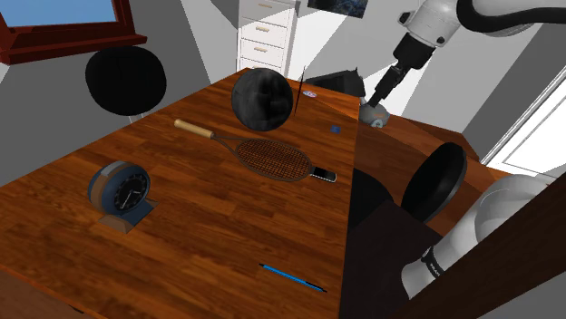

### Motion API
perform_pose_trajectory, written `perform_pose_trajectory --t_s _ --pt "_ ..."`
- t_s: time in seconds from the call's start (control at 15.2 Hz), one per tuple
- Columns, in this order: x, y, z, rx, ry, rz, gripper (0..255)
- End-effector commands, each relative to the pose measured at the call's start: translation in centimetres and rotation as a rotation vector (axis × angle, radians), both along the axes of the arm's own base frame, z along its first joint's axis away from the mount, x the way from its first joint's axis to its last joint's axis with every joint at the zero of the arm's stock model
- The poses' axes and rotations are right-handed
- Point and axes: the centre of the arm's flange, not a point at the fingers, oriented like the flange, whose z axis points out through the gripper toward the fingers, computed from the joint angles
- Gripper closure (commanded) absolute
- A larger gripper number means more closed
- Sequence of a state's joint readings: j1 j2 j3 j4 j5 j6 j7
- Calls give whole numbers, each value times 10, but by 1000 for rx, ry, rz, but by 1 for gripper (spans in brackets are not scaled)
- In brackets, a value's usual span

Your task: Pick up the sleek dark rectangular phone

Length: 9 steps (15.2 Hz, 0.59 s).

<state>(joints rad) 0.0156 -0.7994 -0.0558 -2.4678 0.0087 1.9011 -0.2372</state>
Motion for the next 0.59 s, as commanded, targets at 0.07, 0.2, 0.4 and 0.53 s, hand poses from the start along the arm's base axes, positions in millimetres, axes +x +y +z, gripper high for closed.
perform_pose_trajectory --t_s 0.07,0.2,0.4,0.53 --pt "11 -11 -38 -1 1 52 0" --pt "19 -18 -62 -2 2 86 0" --pt "31 -29 -99 -3 5 136 0" --pt "40 -36 -124 -3 7 169 0"
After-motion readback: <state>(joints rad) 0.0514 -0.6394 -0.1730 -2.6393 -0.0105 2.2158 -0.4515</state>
